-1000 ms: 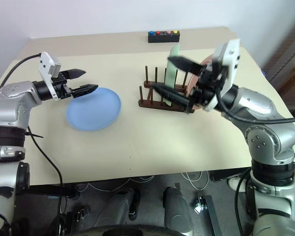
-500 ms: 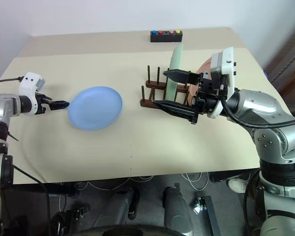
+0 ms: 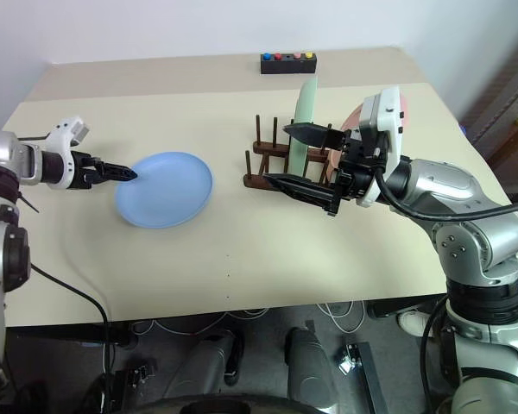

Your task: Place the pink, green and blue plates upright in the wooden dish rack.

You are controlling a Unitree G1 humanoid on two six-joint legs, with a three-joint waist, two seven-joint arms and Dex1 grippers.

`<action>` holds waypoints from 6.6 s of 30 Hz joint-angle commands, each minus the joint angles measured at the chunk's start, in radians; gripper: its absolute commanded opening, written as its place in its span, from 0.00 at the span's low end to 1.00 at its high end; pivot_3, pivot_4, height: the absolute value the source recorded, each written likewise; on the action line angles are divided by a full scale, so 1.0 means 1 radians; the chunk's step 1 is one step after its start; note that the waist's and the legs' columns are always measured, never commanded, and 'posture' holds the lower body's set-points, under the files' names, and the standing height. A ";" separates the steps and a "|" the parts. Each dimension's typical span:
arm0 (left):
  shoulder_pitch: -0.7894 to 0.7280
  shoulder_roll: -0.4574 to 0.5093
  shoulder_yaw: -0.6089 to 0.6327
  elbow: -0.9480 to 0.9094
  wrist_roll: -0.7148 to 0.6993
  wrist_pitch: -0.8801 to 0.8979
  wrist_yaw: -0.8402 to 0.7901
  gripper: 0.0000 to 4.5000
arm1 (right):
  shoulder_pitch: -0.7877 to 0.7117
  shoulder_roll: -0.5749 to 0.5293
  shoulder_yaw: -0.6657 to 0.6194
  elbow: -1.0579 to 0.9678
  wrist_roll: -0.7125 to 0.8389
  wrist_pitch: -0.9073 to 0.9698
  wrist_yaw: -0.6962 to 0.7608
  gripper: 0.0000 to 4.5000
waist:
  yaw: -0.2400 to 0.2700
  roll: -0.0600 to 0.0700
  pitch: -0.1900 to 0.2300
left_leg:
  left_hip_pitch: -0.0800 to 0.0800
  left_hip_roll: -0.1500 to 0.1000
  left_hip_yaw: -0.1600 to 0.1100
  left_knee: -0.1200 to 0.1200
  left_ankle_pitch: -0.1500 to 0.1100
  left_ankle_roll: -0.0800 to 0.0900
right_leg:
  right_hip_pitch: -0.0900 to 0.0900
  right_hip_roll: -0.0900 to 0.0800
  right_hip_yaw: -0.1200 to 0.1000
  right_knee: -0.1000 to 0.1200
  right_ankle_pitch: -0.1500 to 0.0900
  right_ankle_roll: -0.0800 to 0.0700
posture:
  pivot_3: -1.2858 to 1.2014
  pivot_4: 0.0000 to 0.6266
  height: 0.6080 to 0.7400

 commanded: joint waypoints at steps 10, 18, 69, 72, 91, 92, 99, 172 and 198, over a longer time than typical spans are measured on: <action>-0.051 -0.057 0.035 0.150 0.042 -0.060 0.037 0.34 | -0.020 0.015 -0.021 -0.011 -0.016 -0.015 -0.016 1.00 | 0.003 -0.001 0.000 | 0.000 -0.001 0.000 0.000 0.000 0.000 | 0.000 -0.001 0.000 0.000 0.000 0.000 | 0.52 0.24 1.00; -0.069 -0.037 0.147 0.156 0.000 -0.078 0.110 0.01 | -0.008 0.006 -0.032 -0.027 -0.017 -0.011 -0.024 1.00 | 0.001 -0.001 0.000 | 0.000 -0.001 0.000 0.000 0.000 0.000 | 0.000 -0.001 0.000 0.001 0.000 0.000 | 0.52 0.24 1.00; 0.487 -0.624 0.514 -1.385 -0.890 -0.215 0.898 0.01 | -0.285 0.027 0.383 0.303 -1.522 -1.189 -0.357 1.00 | 0.004 -0.002 -0.001 | 0.000 -0.001 0.001 0.001 0.006 -0.010 | 0.000 0.000 0.002 0.001 0.001 -0.001 | 0.52 0.24 1.00; 0.495 -0.624 0.484 -1.402 -0.892 -0.230 0.904 0.01 | -0.296 0.045 0.377 0.326 -1.571 -1.146 -0.381 1.00 | 0.004 -0.002 -0.001 | 0.001 -0.001 0.001 0.001 0.006 -0.010 | 0.000 0.000 0.002 0.002 0.001 -0.001 | 0.52 0.24 1.00; 0.507 -0.601 0.428 -1.388 -0.905 -0.275 0.896 0.07 | -0.302 0.064 0.375 0.330 -1.553 -1.096 -0.360 0.00 | 0.003 -0.002 -0.001 | 0.001 -0.001 0.001 0.000 0.006 -0.010 | 0.000 0.001 0.002 0.001 0.000 -0.001 | 0.52 0.24 1.00; 0.505 -0.602 0.430 -1.382 -0.914 -0.279 0.887 0.15 | -0.303 0.064 0.373 0.332 -1.555 -1.095 -0.363 0.00 | 0.003 -0.002 -0.001 | 0.001 -0.001 0.001 0.000 0.006 -0.010 | 0.000 0.001 0.002 0.001 0.000 -0.001 | 0.52 0.24 1.00; 0.486 -0.531 0.480 -1.288 -0.934 -0.285 0.815 0.89 | -0.325 0.065 0.348 0.343 -1.565 -1.057 -0.395 0.00 | 0.002 -0.002 -0.001 | 0.002 -0.001 0.001 0.000 0.006 -0.010 | 0.000 0.001 0.002 0.001 0.000 -0.001 | 0.52 0.24 1.00; 0.701 -0.089 0.333 -1.182 -0.640 -0.525 -0.019 1.00 | -0.493 0.740 -0.329 0.422 0.452 0.122 -1.222 0.00 | -0.028 0.002 0.000 | 0.001 0.002 -0.001 -0.009 0.005 -0.007 | -0.006 0.001 0.002 0.002 0.002 -0.004 | 0.52 0.24 1.00; 0.697 -0.101 0.327 -1.174 -0.631 -0.532 -0.006 1.00 | -0.568 0.725 -0.305 0.405 0.523 0.035 -1.319 0.00 | -0.029 0.002 0.000 | 0.001 0.003 -0.001 -0.010 0.005 -0.007 | -0.006 0.001 0.002 0.002 0.002 -0.004 | 0.52 0.24 1.00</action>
